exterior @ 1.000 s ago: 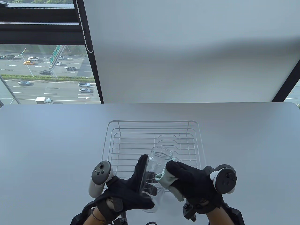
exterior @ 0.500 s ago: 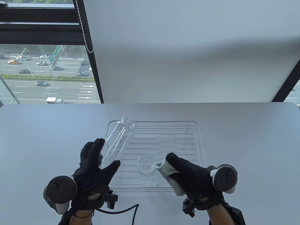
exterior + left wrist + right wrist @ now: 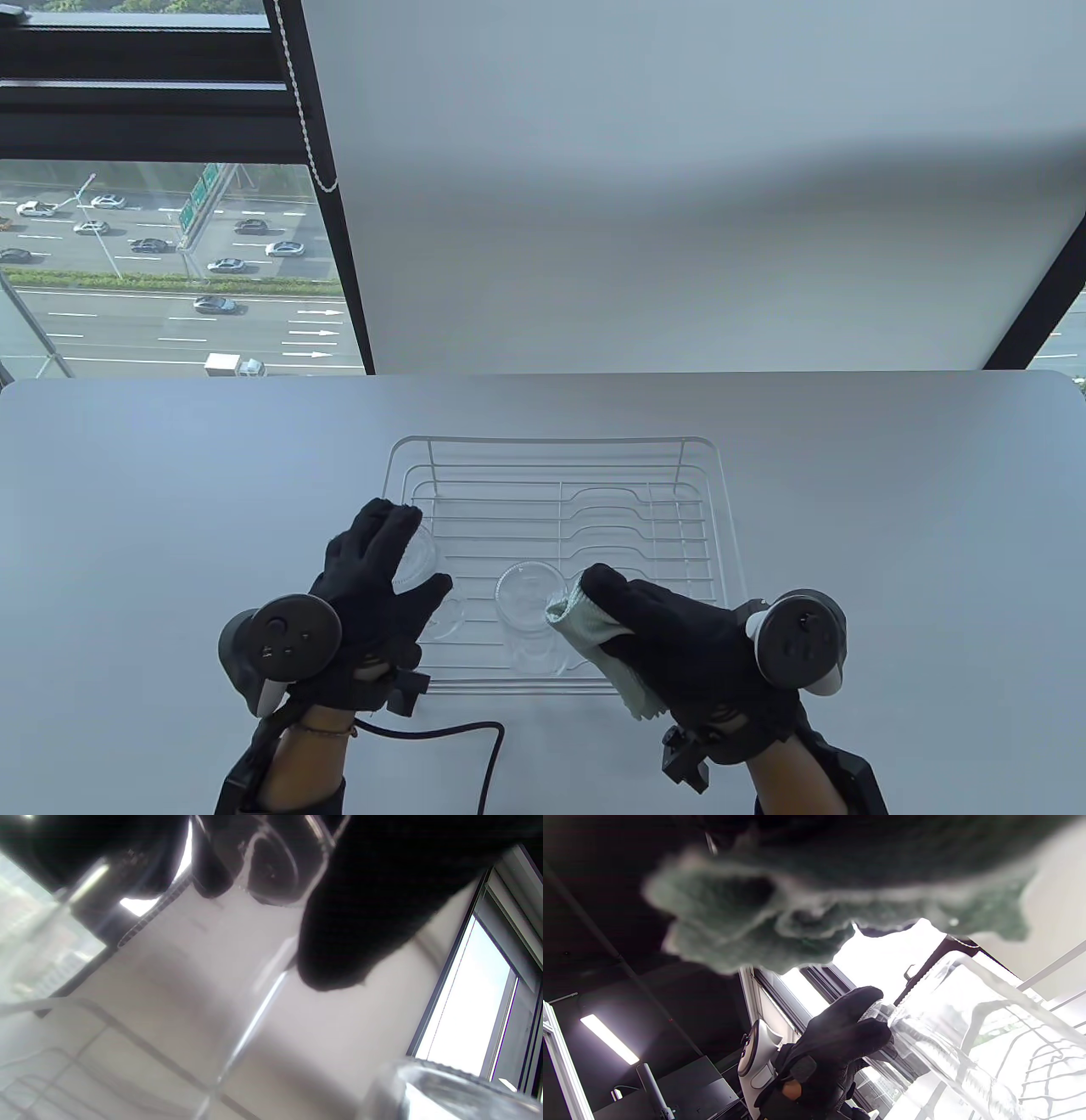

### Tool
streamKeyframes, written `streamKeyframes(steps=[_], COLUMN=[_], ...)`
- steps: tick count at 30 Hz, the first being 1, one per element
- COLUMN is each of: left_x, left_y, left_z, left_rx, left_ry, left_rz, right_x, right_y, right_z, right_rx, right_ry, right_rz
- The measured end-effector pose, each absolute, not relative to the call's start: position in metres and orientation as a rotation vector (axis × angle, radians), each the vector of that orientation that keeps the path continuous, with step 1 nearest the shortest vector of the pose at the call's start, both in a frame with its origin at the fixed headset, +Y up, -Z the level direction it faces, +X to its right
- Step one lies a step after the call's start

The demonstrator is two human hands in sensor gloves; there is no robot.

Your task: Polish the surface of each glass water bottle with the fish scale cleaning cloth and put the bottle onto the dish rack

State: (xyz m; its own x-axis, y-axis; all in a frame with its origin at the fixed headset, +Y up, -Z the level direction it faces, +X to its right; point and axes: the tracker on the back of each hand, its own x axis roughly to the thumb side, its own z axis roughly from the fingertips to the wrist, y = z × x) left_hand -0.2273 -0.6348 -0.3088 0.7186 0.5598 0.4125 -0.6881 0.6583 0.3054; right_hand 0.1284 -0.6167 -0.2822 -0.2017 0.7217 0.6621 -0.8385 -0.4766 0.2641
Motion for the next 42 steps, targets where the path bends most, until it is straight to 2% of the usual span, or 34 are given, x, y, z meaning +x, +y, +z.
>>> streamKeyframes(steps=[20, 27, 29, 30, 32, 34, 36, 38, 40, 42], left_x=[-0.218, -0.219, -0.228, -0.235, -0.252, -0.277, -0.293, -0.307, -0.313, -0.315], left_y=[-0.646, -0.648, -0.641, -0.635, -0.624, -0.621, -0.638, -0.671, -0.699, -0.714], left_z=[-0.316, -0.316, -0.315, -0.312, -0.305, -0.303, -0.312, -0.322, -0.329, -0.333], left_rx=[0.354, 0.225, 0.157, 0.173, 0.301, 0.465, 0.489, 0.335, 0.342, 0.202], left_ry=[-0.327, -0.284, -0.335, -0.335, -0.313, -0.186, -0.070, 0.018, 0.019, 0.024], left_rz=[0.657, 0.695, 0.741, 0.796, 0.852, 0.784, 0.692, 0.586, 0.611, 0.610], right_x=[0.123, 0.122, 0.122, 0.123, 0.124, 0.128, 0.131, 0.134, 0.138, 0.151], right_y=[-0.620, -0.621, -0.621, -0.621, -0.622, -0.623, -0.627, -0.635, -0.641, -0.639], right_z=[-0.284, -0.285, -0.286, -0.286, -0.288, -0.291, -0.295, -0.301, -0.305, -0.307], right_rx=[0.942, 0.940, 0.939, 0.936, 0.920, 0.871, 0.815, 0.732, 0.659, 0.533], right_ry=[-0.070, -0.034, -0.030, -0.029, -0.035, -0.049, -0.069, -0.056, -0.087, -0.186], right_rz=[1.873, 1.883, 1.885, 1.887, 1.903, 1.943, 1.979, 2.059, 2.107, 2.110])
